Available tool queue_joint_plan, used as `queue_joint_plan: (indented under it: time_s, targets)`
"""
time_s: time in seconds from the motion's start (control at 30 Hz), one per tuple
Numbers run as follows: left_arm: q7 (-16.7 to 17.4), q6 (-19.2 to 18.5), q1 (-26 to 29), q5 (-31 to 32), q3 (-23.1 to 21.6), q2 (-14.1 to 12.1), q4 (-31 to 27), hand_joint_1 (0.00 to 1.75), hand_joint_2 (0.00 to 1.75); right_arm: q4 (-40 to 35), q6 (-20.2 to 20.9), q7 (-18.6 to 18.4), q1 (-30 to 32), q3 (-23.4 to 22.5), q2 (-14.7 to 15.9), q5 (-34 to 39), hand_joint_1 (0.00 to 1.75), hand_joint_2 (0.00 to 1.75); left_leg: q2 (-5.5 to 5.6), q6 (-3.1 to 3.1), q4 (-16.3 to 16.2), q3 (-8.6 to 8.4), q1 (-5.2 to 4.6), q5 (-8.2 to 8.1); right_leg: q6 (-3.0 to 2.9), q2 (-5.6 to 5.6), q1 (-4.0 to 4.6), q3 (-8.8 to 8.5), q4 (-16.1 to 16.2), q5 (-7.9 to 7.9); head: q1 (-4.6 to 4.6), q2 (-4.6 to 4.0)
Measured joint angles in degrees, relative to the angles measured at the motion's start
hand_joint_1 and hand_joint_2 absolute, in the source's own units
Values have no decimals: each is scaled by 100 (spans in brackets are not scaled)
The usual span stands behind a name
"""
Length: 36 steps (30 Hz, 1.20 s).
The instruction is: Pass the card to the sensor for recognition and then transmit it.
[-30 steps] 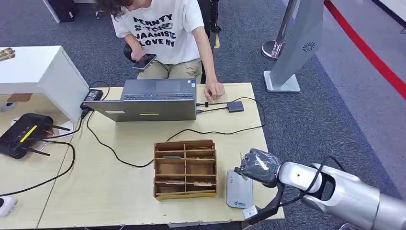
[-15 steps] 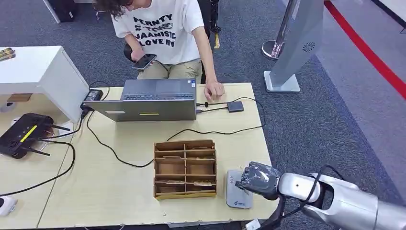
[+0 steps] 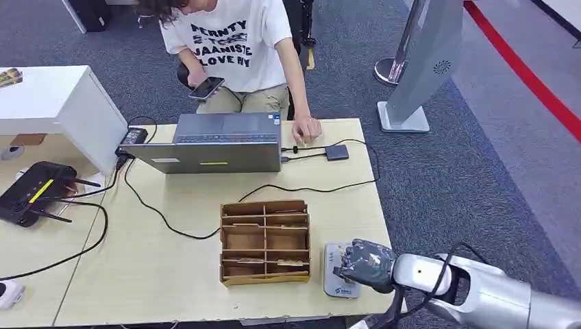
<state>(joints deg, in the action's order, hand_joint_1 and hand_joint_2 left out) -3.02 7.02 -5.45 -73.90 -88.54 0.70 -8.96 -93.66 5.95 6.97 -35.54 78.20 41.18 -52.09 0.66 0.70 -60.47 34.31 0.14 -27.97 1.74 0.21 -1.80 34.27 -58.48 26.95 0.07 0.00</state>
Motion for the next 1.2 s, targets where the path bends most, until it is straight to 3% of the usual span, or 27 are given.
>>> queue_joint_plan:
  time_s: [1.2]
  targets:
    - [-18, -15, 1, -24, 0, 31, 0, 0, 0, 79, 61, 105, -4, 129, -201, 144, 175, 175, 0, 0, 0, 0, 0, 0, 0, 0, 0, -1, 0, 0, 0, 0]
